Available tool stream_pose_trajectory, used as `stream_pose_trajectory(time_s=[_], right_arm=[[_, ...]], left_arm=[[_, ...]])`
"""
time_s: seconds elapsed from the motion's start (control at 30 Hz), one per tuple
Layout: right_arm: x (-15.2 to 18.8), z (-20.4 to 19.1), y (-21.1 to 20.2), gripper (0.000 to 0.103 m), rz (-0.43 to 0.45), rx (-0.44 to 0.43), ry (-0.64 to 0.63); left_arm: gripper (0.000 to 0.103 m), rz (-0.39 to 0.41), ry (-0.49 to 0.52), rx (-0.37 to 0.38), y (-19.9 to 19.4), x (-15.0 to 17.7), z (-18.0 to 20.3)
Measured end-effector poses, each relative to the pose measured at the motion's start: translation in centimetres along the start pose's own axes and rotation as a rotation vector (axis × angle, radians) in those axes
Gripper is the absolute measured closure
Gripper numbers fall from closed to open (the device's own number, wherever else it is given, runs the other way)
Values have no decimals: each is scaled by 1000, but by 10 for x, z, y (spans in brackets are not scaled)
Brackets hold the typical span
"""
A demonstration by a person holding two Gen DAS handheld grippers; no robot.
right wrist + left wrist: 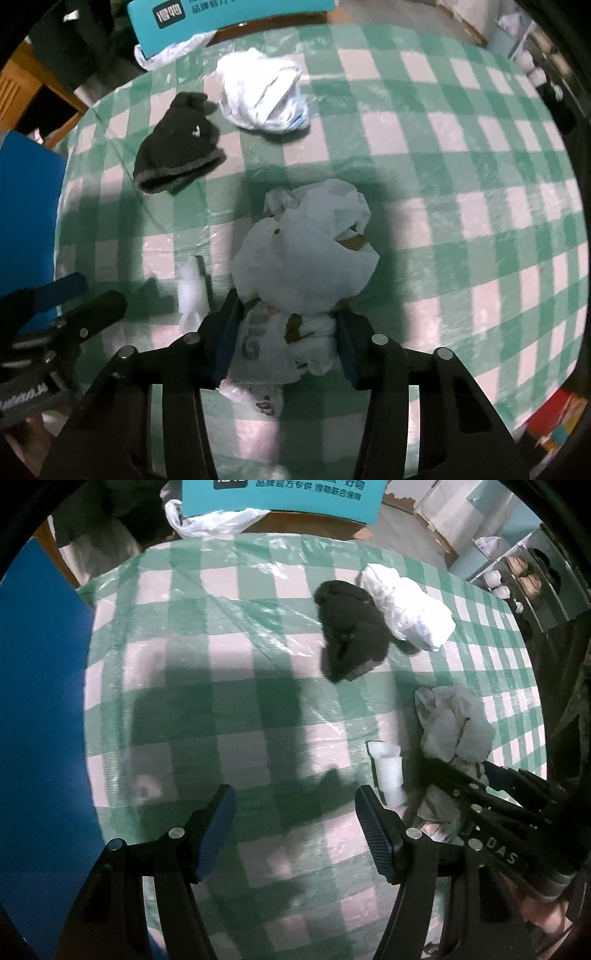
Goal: Organize soft objects
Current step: 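Grasp the small white item with the left gripper while the right gripper holds the bag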
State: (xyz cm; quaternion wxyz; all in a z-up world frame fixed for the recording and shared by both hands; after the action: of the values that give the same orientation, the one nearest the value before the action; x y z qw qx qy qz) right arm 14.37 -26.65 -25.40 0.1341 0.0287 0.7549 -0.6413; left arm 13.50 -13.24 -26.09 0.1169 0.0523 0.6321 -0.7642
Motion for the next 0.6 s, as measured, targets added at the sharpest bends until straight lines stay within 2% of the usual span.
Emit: stream_pose_trajectory(time_s=[0.23, 0.6], right_arm=[[-4, 18, -15, 58, 26, 7, -18], [3, 57, -33, 58, 43, 16, 24]], left_arm=[[34, -21, -62, 62, 6, -3, 21], [34, -37, -102, 70, 23, -4, 48]])
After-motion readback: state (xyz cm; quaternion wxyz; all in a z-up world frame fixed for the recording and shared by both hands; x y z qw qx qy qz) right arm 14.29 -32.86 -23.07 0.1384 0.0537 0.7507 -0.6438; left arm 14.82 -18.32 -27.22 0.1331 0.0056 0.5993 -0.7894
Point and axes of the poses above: each gripper's, at about its wrist camera, not at the fingertips, and y roughly the way its jaws point, z to its right, x to its underside, the point moved 9 cm from there along y, roughly the way its jaws point, and after that the axes turned 6 degrees about z, right-handed, at the moved point
